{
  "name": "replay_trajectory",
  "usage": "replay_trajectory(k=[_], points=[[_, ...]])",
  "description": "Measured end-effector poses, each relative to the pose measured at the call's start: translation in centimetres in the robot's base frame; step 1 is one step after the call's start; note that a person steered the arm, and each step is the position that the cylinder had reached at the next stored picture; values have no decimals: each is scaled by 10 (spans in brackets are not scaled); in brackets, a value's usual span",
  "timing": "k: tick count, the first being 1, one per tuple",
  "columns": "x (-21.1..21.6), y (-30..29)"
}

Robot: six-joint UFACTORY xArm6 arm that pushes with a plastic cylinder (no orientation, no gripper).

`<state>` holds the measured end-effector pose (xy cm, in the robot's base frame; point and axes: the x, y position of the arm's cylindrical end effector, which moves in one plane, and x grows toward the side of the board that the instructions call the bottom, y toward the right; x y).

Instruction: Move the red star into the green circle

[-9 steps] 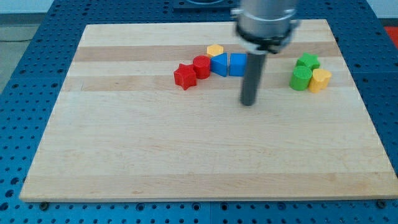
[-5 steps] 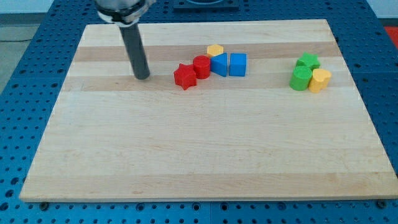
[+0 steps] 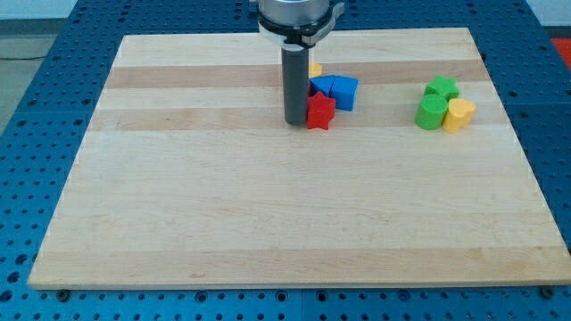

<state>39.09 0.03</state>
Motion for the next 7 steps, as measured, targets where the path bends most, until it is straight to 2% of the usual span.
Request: replay_trajectory(k=[2,5,7], points=[[-12,15],[-11,100],[-11,127]])
